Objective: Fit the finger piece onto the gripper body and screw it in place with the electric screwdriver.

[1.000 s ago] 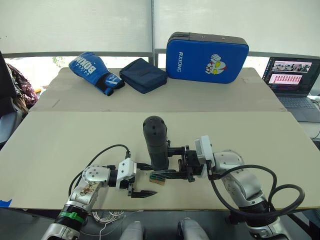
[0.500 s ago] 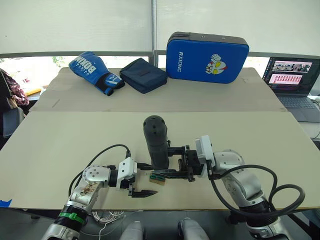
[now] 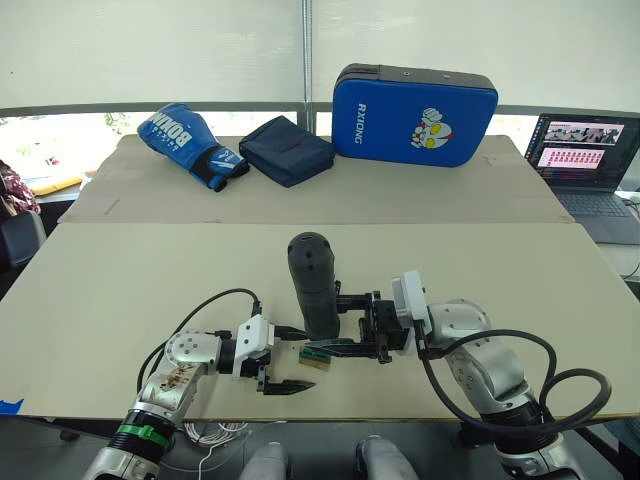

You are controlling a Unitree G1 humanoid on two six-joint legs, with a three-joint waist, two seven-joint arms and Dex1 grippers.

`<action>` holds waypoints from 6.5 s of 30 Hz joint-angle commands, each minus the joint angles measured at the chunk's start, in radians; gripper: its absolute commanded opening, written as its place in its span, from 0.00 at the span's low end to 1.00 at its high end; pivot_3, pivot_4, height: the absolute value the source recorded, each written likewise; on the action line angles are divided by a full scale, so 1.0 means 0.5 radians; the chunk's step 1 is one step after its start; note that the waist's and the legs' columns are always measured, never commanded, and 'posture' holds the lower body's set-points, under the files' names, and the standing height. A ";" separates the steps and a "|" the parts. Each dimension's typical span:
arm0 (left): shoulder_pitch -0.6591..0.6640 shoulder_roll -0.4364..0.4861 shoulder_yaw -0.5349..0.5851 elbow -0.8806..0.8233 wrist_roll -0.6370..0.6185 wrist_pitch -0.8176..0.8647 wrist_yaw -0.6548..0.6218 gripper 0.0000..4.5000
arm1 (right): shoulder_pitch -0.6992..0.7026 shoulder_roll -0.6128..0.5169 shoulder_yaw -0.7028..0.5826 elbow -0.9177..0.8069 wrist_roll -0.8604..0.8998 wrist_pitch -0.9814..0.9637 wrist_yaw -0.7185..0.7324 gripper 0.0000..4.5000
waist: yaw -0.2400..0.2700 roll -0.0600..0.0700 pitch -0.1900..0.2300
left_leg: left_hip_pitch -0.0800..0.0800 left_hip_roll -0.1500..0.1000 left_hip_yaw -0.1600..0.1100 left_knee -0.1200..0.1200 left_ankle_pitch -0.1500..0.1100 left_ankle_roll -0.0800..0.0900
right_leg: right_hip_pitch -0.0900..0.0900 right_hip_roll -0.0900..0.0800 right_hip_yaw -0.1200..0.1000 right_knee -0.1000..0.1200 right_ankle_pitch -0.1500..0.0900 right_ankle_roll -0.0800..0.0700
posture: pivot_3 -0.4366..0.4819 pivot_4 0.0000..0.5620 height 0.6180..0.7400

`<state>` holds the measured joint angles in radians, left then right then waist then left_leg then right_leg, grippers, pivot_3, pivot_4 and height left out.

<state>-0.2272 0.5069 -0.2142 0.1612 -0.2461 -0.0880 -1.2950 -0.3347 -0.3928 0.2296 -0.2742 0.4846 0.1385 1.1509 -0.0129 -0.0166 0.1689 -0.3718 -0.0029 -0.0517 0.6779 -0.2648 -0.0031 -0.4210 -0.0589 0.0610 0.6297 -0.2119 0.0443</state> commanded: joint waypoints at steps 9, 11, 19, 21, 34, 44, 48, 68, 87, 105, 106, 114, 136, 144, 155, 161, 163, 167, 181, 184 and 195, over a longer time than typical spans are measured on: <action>0.036 -0.008 -0.055 -0.043 0.010 0.051 0.008 1.00 | -0.024 0.020 -0.030 -0.073 0.043 -0.037 -0.011 0.43 | 0.000 0.000 0.000 | 0.000 0.000 0.000 0.000 0.000 0.000 | 0.000 0.000 0.000 0.000 0.000 0.000 | 0.48 0.27 1.00; 0.043 -0.003 -0.055 -0.068 0.006 0.067 0.013 1.00 | -0.021 0.022 -0.026 -0.070 0.041 -0.037 -0.010 0.43 | 0.000 0.000 0.000 | 0.000 0.000 0.000 0.000 0.000 0.000 | 0.000 0.000 0.000 0.000 0.000 0.000 | 0.48 0.27 1.00; 0.046 0.016 -0.043 -0.127 -0.007 0.125 0.023 1.00 | -0.014 0.019 -0.025 -0.070 0.049 -0.015 -0.010 0.43 | -0.002 0.000 0.000 | -0.001 0.000 0.000 0.000 0.000 0.000 | -0.001 0.000 0.000 0.000 0.000 0.000 | 0.48 0.27 1.00; 0.039 0.018 -0.039 -0.127 -0.010 0.135 0.022 1.00 | -0.013 0.015 -0.023 -0.070 0.052 -0.012 -0.005 0.43 | -0.002 0.000 0.000 | -0.001 0.000 0.000 0.000 0.000 0.000 | -0.001 0.000 0.000 0.000 0.000 0.000 | 0.48 0.27 1.00; 0.048 0.017 -0.035 -0.140 -0.010 0.166 0.033 1.00 | -0.016 0.037 -0.001 -0.054 0.037 -0.017 0.000 0.43 | -0.003 0.000 0.000 | -0.001 0.000 0.000 -0.001 0.000 0.000 | -0.001 0.000 0.000 0.000 0.000 0.000 | 0.48 0.27 1.00; 0.064 0.026 -0.028 -0.169 -0.009 0.181 0.048 1.00 | -0.002 0.032 0.011 -0.035 0.016 -0.034 0.008 0.43 | -0.004 0.000 0.000 | -0.001 0.000 0.000 -0.001 0.000 0.000 | -0.001 0.000 0.000 -0.001 0.000 0.000 | 0.48 0.27 1.00; 0.061 0.025 -0.026 -0.157 -0.007 0.167 0.044 1.00 | -0.001 0.033 0.019 -0.021 0.002 -0.040 0.006 0.43 | -0.004 0.000 0.000 | -0.001 0.000 0.000 -0.001 0.000 0.000 | -0.001 0.000 0.000 -0.001 0.000 0.000 | 0.48 0.27 1.00; 0.039 -0.016 -0.026 0.042 0.023 0.000 0.047 1.00 | -0.022 0.041 -0.004 0.033 -0.030 -0.060 -0.004 0.43 | -0.001 0.000 0.000 | 0.001 0.000 0.000 -0.001 0.000 0.000 | 0.001 0.000 0.000 0.000 0.000 0.000 | 0.48 0.27 1.00; 0.011 -0.043 -0.004 0.034 -0.006 -0.014 0.069 1.00 | -0.050 0.045 -0.053 0.027 0.040 -0.048 -0.002 0.43 | 0.000 0.000 -0.001 | 0.003 0.000 0.000 0.000 0.000 0.000 | 0.003 0.000 0.000 0.000 0.000 0.000 | 0.48 0.27 1.00; 0.023 0.022 0.185 -0.001 -0.213 -0.090 -0.034 1.00 | -0.065 -0.067 -0.214 -0.311 0.282 0.186 -0.124 0.43 | -0.007 -0.003 0.001 | -0.003 0.001 0.000 -0.001 0.000 0.000 | -0.004 0.000 0.000 -0.001 0.000 0.000 | 0.48 0.27 1.00; 0.026 0.021 0.193 -0.001 -0.220 -0.094 -0.040 1.00 | -0.062 -0.071 -0.219 -0.322 0.287 0.193 -0.130 0.43 | -0.008 -0.003 0.001 | -0.003 0.001 0.000 -0.001 0.000 0.000 | -0.004 0.001 0.000 -0.001 0.000 0.000 | 0.48 0.27 1.00; 0.058 0.114 0.431 -0.049 -0.497 -0.048 -0.196 1.00 | 0.044 -0.258 -0.464 -0.515 0.419 0.287 -0.237 0.43 | -0.004 -0.005 0.003 | -0.006 0.001 0.000 -0.001 0.000 0.000 | -0.005 0.000 0.000 -0.002 0.000 0.000 | 0.48 0.27 1.00; -0.229 0.081 0.551 0.145 -0.518 0.118 -0.100 1.00 | -0.484 -0.217 -0.662 -0.250 0.665 0.601 -0.654 0.43 | -0.014 -0.008 0.005 | -0.009 0.001 0.000 -0.001 0.000 0.000 | -0.007 0.000 0.000 -0.003 0.000 -0.001 | 0.48 0.27 1.00; -0.259 0.046 0.511 0.102 -0.514 0.151 -0.102 1.00 | -0.607 -0.174 -0.567 -0.079 0.554 0.570 -0.559 0.43 | -0.011 -0.008 0.005 | -0.011 0.001 0.000 -0.001 0.000 0.000 | -0.009 0.000 0.000 -0.003 0.001 -0.001 | 0.48 0.27 1.00; -0.246 0.007 0.504 -0.036 -0.463 0.143 0.030 1.00 | -0.712 0.015 -0.442 0.098 0.368 0.444 -0.493 0.43 | -0.013 -0.008 0.005 | -0.013 0.001 0.000 -0.002 0.000 0.000 | -0.011 0.000 0.000 -0.002 0.001 -0.001 | 0.48 0.27 1.00; -0.245 -0.008 0.448 -0.207 -0.445 0.305 0.174 1.00 | -0.772 0.131 -0.389 0.153 0.325 0.452 -0.470 0.43 | -0.016 -0.008 0.006 | -0.014 0.001 -0.001 -0.002 0.000 0.000 | -0.014 0.000 0.000 -0.001 0.001 -0.002 | 0.48 0.27 1.00; -0.245 -0.010 0.436 -0.250 -0.450 0.345 0.207 1.00 | -0.794 0.158 -0.379 0.181 0.305 0.453 -0.473 0.43 | -0.017 -0.008 0.006 | -0.014 0.001 -0.001 -0.002 0.000 0.000 | -0.014 0.000 0.000 -0.001 0.001 -0.002 | 0.48 0.27 1.00; -0.237 -0.003 0.420 -0.327 -0.441 0.430 0.293 1.00 | -0.830 0.207 -0.357 0.238 0.272 0.461 -0.488 0.43 | -0.017 -0.008 0.006 | -0.014 0.001 -0.001 -0.002 0.000 0.000 | -0.014 0.000 0.000 0.000 0.002 -0.002 | 0.48 0.27 1.00; -0.156 0.012 0.463 -0.189 -0.365 0.325 0.316 1.00 | -0.846 0.295 -0.306 0.302 0.195 0.481 -0.464 0.43 | -0.021 -0.007 0.006 | -0.015 0.001 -0.001 -0.003 0.000 0.000 | -0.016 0.000 0.000 0.000 0.003 -0.004 | 0.48 0.27 1.00; -0.129 0.012 0.460 -0.117 -0.352 0.256 0.283 1.00 | -0.836 0.290 -0.285 0.307 0.181 0.483 -0.458 0.43 | -0.022 -0.007 0.006 | -0.015 0.001 -0.001 -0.003 0.000 0.000 | -0.016 0.000 0.000 0.000 0.003 -0.004 | 0.48 0.27 1.00; -0.118 -0.021 0.444 0.144 -0.297 0.035 0.183 1.00 | -0.811 0.238 -0.257 0.321 0.144 0.505 -0.440 0.43 | -0.022 -0.007 0.006 | -0.015 0.001 -0.001 -0.002 0.000 0.000 | -0.016 0.000 -0.001 0.000 0.003 -0.004 | 0.48 0.27 1.00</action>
<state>-0.2759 0.5000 -0.0002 0.2365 -0.3935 -0.0399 -1.1925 -0.7280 -0.2718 0.1165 -0.0864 0.5509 0.4017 0.9269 -0.0241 -0.0202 0.1718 -0.3794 -0.0025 -0.0520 0.6767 -0.2648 -0.0031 -0.4292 -0.0589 0.0607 0.6299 -0.2104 0.0422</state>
